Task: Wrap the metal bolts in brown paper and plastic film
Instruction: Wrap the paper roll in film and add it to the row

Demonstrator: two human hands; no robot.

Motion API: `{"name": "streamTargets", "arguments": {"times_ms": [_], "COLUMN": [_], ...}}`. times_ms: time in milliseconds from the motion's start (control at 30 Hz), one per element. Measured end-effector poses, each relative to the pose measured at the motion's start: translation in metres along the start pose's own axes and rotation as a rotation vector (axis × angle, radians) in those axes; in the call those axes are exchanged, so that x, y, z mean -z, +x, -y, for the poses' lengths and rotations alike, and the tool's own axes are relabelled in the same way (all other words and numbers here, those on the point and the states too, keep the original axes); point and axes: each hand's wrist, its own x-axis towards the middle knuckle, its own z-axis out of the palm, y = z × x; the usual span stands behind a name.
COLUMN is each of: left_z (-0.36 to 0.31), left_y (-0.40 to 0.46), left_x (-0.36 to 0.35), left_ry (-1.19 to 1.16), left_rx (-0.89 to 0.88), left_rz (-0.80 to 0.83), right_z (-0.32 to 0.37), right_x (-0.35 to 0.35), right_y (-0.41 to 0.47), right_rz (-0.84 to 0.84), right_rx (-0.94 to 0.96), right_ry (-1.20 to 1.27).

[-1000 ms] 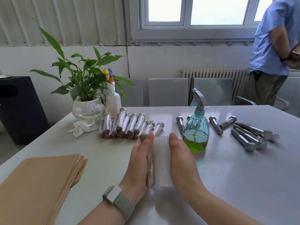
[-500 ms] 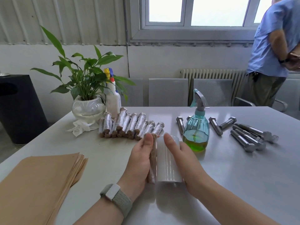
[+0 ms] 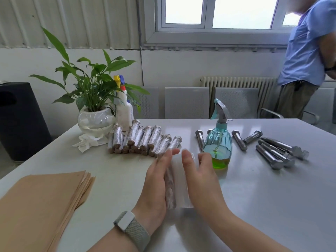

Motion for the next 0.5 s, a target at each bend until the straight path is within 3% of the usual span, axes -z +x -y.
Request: {"name": "streamTargets", "arguments": {"times_ms": [133, 200, 300, 500], "left_z": [0.0, -0.001, -0.004, -0.001], "left_y": [0.003, 0.006, 0.01, 0.015], "left_x": [-0.001, 0.001, 0.003, 0.008], "left_ry": [-0.09, -0.028, 0.068, 0.267], "left_rx": [0.049, 0.032, -0.011, -0.079], "left_rz": [-0.003, -0.009, -0.024, -0.051], "right_z": [-0.002, -0.003, -0.004, -0.009], "right_x": [0.004, 0.006, 0.009, 0.006], "right_y": [0.007, 0.012, 0.015, 0.017], "right_rz": [0.038, 0.183, 0.33, 0.193], "right_rx": [-0.103, -0.209, -0.271, -0.147], "right_ry": [0.186, 0.321, 0.33, 0.212]}}
